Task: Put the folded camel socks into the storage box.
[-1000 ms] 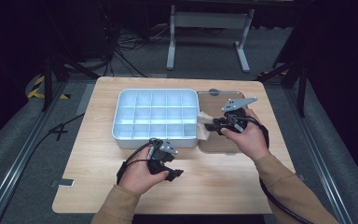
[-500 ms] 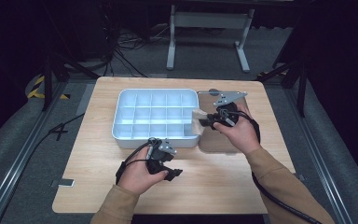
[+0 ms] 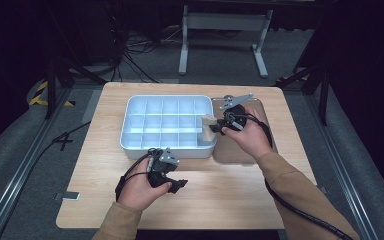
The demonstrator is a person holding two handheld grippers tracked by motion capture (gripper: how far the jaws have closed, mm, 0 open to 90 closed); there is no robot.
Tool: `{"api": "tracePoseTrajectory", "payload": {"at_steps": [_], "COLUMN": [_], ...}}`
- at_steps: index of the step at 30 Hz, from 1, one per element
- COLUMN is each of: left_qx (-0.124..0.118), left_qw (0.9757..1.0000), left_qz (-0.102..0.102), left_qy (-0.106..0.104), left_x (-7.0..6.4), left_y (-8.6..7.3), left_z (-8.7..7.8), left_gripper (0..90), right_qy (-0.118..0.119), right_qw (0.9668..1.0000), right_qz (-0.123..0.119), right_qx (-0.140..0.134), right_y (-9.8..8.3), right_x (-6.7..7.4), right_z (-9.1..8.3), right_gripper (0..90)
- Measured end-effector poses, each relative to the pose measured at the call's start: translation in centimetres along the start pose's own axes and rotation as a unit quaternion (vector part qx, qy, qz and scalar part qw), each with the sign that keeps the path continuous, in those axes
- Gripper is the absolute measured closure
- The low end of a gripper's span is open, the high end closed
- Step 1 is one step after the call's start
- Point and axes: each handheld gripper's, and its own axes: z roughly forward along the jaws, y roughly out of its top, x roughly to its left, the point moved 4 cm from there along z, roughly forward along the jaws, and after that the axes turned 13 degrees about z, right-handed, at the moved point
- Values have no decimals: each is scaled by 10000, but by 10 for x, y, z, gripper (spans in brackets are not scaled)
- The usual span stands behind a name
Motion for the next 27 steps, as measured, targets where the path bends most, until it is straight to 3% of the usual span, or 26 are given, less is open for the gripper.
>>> {"api": "tracePoseTrajectory", "payload": {"at_steps": [6, 12, 22, 27], "left_qx": [-24, 1, 14, 33], "left_qw": [10000, 10000, 10000, 10000], "left_qz": [-9, -25, -55, -46], "left_qy": [24, 5, -34, -23], "left_x": [1, 0, -1, 1], "left_y": [0, -1, -1, -3], "left_z": [-1, -1, -1, -3], "left_gripper": [377, 376, 374, 375], "right_qy": [-74, -161, -363, -477], "right_qw": [9999, 9989, 9950, 9909], "right_qz": [-24, -290, -496, -612], "right_qx": [132, 328, 790, 1099], "right_y": [1, 1, -6, -4], "right_x": [0, 7, 13, 16], "right_z": [8, 16, 34, 40], "right_gripper": [732, 732, 732, 733]}}
